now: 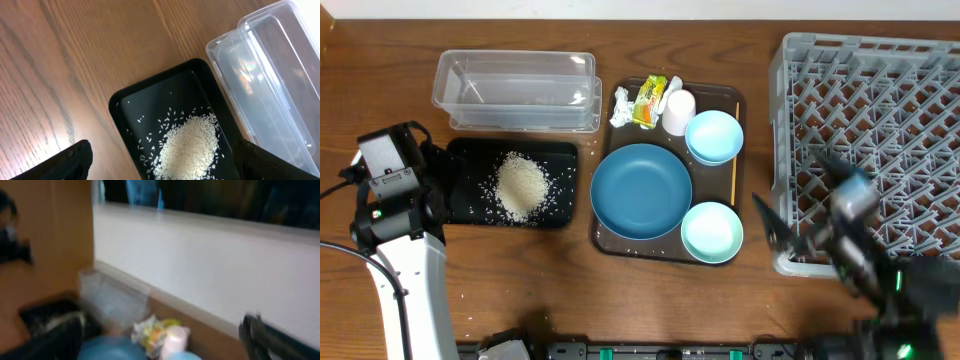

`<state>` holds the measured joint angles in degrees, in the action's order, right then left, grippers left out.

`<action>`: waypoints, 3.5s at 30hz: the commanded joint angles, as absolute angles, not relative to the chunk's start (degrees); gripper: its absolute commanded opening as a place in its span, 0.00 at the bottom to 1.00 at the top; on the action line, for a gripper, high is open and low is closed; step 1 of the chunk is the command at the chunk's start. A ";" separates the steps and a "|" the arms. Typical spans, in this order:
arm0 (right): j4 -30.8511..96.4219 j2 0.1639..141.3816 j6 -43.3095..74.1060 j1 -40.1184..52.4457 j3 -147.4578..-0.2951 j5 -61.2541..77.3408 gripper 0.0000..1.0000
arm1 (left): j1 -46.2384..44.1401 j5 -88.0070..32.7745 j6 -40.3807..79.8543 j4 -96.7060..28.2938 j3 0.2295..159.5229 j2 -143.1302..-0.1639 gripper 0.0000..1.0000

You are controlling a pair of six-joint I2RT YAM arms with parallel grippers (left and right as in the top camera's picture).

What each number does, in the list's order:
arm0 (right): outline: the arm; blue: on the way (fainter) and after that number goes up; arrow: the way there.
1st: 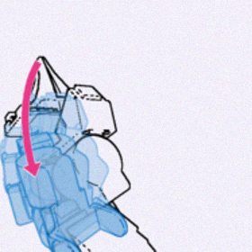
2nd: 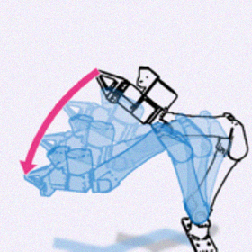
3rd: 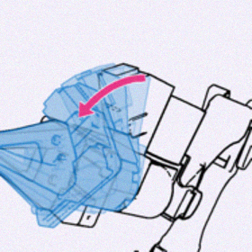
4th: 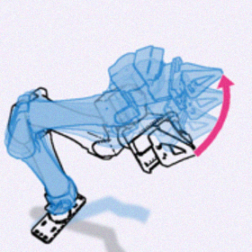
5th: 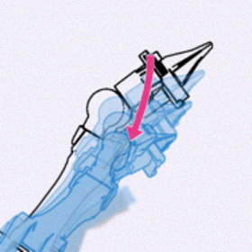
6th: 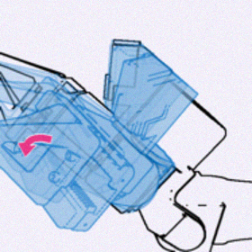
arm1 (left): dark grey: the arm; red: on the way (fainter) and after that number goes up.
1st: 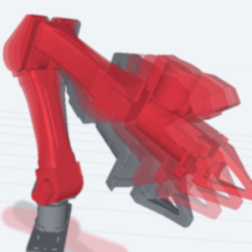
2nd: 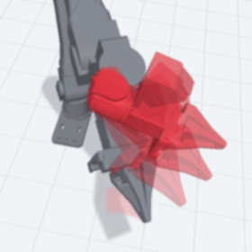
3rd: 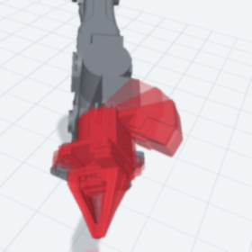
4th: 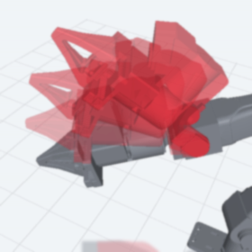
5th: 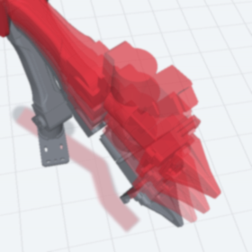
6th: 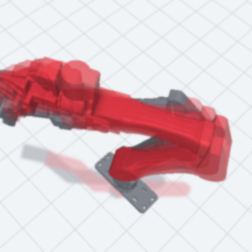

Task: Sort waste into correct bins and load items into the dishwasher rack
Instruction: 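Reach the right gripper to the front light-blue bowl and grasp its rim, then lift the light-blue bowl with the right gripper and carry it into the dish rack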

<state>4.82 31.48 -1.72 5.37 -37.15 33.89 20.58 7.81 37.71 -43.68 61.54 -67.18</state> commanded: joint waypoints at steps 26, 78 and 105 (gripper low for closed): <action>55.51 87.59 22.72 36.73 -71.88 -5.39 0.99 | 20.88 7.97 38.24 -43.90 62.48 -67.44 0.91; 64.23 105.97 18.35 49.36 -71.55 -1.83 0.04 | 20.88 7.97 38.24 -43.90 62.48 -67.44 0.91; 69.49 103.50 17.10 17.93 -106.80 -2.00 0.01 | 20.88 7.97 38.26 -43.90 62.48 -67.44 0.91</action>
<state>72.31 105.65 18.26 25.15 -104.66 -5.76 20.58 7.66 37.71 -43.66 61.58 -67.22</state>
